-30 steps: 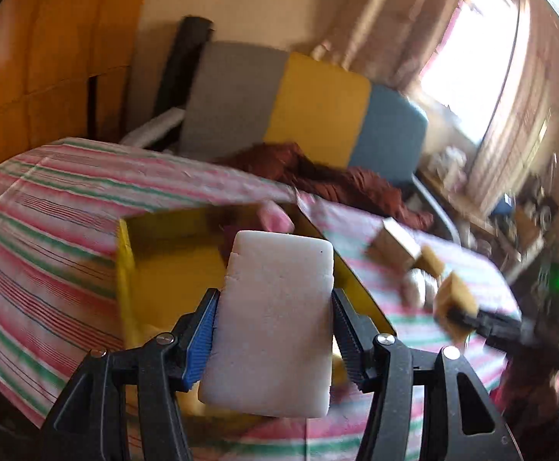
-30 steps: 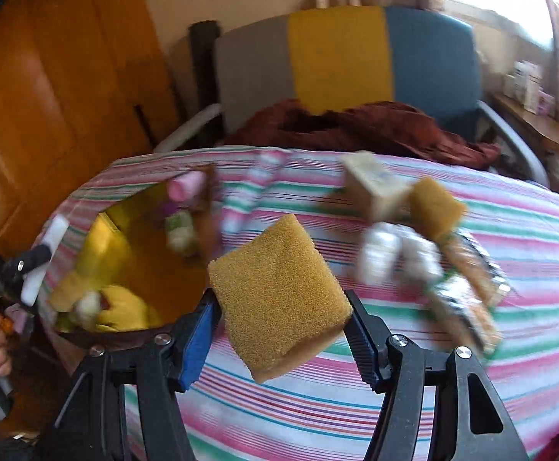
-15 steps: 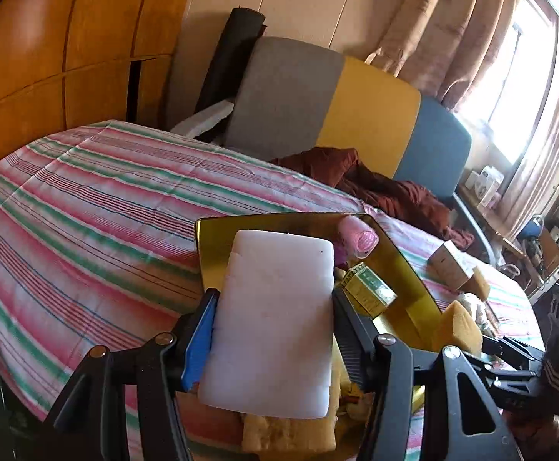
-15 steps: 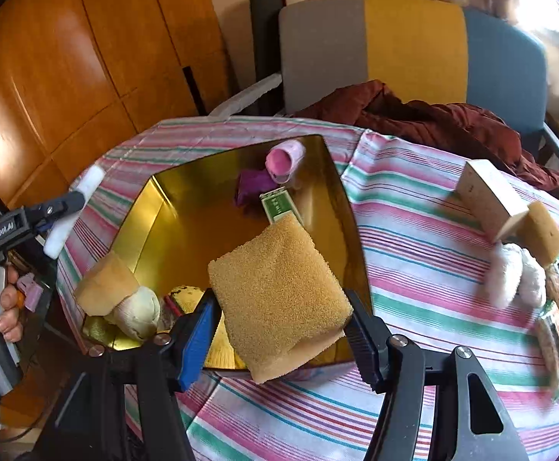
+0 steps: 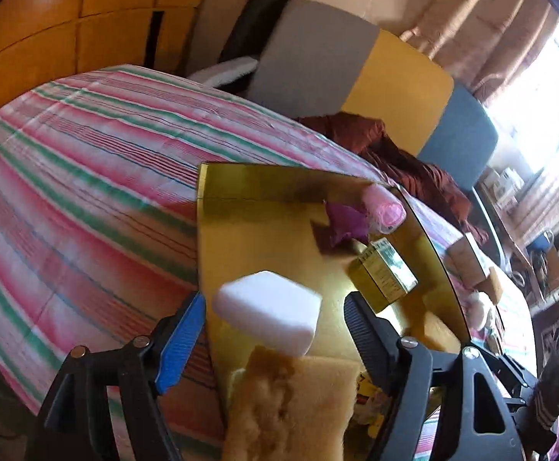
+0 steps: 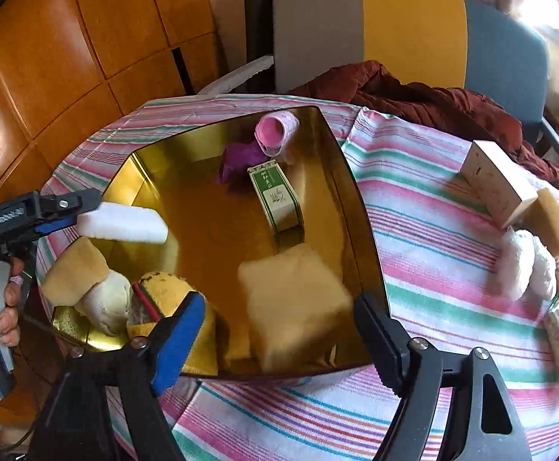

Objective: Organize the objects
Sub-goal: 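Open both grippers to drop the sponge and foam block into the tray, then move both open grippers back to the remaining items, then grasp the plastic-wrapped white bundle with the left gripper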

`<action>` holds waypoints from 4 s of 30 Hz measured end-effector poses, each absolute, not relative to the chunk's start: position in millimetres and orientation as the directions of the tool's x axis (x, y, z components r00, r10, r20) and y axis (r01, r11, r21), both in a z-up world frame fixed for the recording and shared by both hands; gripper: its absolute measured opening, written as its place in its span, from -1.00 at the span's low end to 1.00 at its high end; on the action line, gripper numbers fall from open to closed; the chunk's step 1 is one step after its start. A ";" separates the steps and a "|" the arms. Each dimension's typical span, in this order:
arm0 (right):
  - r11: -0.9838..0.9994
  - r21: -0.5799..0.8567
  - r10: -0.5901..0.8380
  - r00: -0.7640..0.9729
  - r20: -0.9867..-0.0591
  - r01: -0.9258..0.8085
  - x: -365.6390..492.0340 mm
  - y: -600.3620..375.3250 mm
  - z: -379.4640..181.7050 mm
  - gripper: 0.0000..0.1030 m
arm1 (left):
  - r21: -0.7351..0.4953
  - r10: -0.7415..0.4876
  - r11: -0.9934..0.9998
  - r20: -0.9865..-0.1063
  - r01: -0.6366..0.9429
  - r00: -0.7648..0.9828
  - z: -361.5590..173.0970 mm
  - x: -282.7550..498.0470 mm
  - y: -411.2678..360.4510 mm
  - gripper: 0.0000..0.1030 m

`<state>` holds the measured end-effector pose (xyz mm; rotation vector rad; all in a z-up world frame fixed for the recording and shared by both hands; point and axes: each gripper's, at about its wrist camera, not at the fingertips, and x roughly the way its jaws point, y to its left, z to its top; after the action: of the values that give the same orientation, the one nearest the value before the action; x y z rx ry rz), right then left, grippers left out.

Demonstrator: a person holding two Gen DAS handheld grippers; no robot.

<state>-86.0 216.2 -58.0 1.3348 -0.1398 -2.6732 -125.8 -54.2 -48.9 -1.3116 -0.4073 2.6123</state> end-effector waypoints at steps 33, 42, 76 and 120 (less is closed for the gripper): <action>-0.985 0.170 -0.145 -0.659 -0.738 0.026 -43.1 222.6 -34.8 0.83 | -0.236 0.250 -0.965 -0.702 -0.114 -0.667 -34.6 -86.2 -12.0 0.06; -0.986 0.161 -0.144 -0.680 -0.719 0.039 -36.2 217.5 -28.8 0.89 | -0.118 0.169 -0.986 -0.677 -0.121 -0.717 -12.6 -53.4 -8.6 0.06; -0.983 0.111 0.023 -0.703 -0.710 -0.144 -8.5 296.3 -8.3 0.99 | -0.059 0.226 -0.965 -0.687 -0.256 -0.690 -6.6 -28.0 31.8 0.08; -0.845 0.189 0.125 -0.529 -0.840 -0.500 14.6 512.6 -65.9 0.99 | -0.133 0.484 -0.751 -0.777 -0.647 -0.403 -18.1 -79.5 268.6 0.08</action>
<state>14.6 512.6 -65.9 1.6053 -0.7463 -3.0330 -79.5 268.6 -18.1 -1.1135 0.2476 2.1660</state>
